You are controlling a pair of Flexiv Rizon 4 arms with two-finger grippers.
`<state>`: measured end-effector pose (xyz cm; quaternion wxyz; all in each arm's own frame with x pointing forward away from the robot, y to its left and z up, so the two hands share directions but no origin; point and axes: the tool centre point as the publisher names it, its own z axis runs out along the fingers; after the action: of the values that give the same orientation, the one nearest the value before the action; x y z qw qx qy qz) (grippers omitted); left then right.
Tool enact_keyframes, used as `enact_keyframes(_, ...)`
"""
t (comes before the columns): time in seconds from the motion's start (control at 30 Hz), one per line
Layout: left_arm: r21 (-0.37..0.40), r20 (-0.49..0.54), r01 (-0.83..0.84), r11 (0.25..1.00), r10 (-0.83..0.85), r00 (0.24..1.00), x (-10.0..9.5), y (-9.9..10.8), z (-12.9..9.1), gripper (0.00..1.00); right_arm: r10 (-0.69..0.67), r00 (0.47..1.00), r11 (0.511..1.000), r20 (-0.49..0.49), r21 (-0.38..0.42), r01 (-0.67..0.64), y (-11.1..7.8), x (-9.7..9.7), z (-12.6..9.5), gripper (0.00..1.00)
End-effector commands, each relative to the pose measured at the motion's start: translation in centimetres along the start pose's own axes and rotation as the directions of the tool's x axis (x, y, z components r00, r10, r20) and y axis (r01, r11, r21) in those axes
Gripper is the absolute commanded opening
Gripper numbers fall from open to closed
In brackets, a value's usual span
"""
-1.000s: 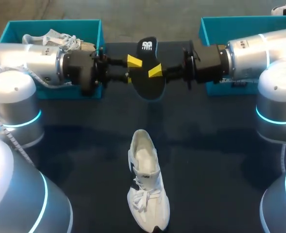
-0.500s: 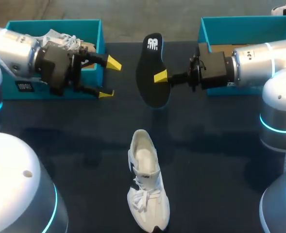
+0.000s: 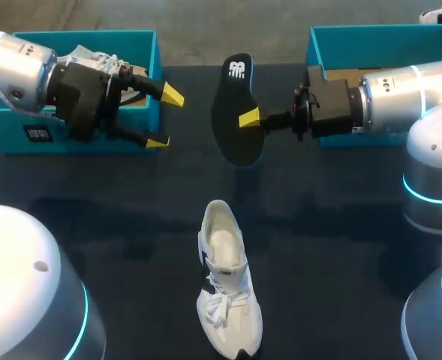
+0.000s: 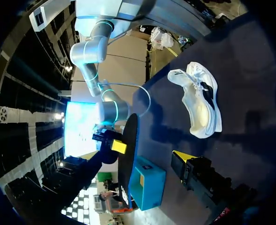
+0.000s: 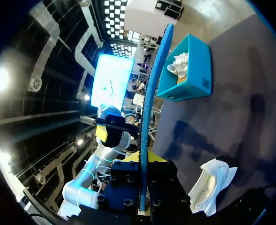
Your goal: Take the shoe out of the shoebox, open the shoe tongue, remove and reinsert the insole, then place the shoe into the shoebox
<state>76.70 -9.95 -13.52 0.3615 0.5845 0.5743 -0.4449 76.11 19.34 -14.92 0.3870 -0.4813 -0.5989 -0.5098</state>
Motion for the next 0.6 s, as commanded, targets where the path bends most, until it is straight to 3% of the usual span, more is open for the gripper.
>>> enact_keyframes(0.03,-0.053,-0.041,0.066,0.996,-0.069,0.997,0.5,-1.6,-0.3,1.0,-0.016,1.0,1.0,0.0,0.005,0.016,-0.5,-0.9,-0.2,0.0)
enact_keyframes(0.27,-0.108,-0.214,0.257,0.96,-0.275,0.937,2.1,-3.2,-0.8,1.0,-0.091,0.995,0.996,0.038,-0.022,0.091,-0.5,-2.1,-1.2,0.0)
enact_keyframes(0.47,-0.191,-0.298,0.525,0.829,-0.559,0.774,4.0,-3.8,-1.1,1.0,-0.166,0.985,0.984,0.052,-0.05,0.168,-0.4,-3.1,-1.6,0.0)
enact_keyframes(0.6,-0.252,-0.323,0.616,0.746,-0.665,0.674,4.9,-4.9,-0.9,1.0,-0.214,0.974,0.974,0.069,-0.059,0.219,-0.6,-3.5,-1.3,0.0)
